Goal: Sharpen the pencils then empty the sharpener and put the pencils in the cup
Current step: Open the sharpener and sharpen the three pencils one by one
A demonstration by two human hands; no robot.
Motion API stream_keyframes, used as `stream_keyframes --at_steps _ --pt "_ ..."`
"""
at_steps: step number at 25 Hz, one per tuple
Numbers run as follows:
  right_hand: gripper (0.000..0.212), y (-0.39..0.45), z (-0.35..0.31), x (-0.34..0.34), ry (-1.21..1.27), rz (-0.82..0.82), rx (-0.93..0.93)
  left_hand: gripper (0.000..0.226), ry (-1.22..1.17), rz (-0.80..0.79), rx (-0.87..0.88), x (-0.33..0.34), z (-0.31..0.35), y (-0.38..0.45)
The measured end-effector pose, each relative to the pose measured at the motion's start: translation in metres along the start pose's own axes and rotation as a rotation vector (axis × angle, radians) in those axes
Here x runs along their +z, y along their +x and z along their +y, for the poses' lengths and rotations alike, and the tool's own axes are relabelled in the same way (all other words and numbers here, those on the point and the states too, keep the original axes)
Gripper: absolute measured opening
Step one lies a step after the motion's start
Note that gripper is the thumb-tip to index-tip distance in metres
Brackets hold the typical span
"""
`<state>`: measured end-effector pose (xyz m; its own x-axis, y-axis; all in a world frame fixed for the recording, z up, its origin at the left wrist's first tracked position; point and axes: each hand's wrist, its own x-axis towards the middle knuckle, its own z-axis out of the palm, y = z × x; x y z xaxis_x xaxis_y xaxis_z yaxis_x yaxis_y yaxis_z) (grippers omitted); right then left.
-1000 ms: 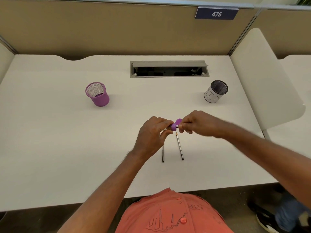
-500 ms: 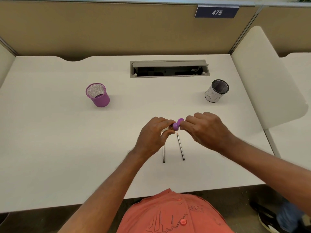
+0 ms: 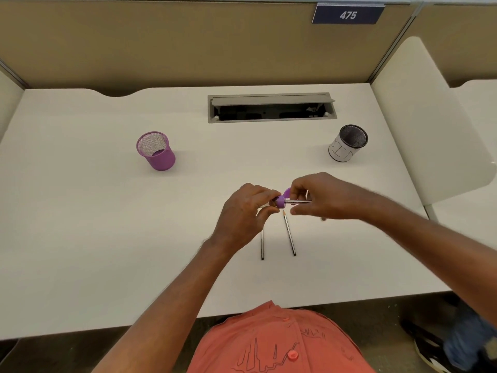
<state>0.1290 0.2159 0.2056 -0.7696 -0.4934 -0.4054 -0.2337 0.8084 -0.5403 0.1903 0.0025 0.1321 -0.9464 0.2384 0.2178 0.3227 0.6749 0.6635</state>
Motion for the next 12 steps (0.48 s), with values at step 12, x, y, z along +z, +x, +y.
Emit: stream_keyframes --at_steps 12 --pt "0.028 -0.002 0.006 0.013 -0.359 0.171 -0.115 0.027 -0.015 0.070 -0.006 0.003 -0.001 0.002"
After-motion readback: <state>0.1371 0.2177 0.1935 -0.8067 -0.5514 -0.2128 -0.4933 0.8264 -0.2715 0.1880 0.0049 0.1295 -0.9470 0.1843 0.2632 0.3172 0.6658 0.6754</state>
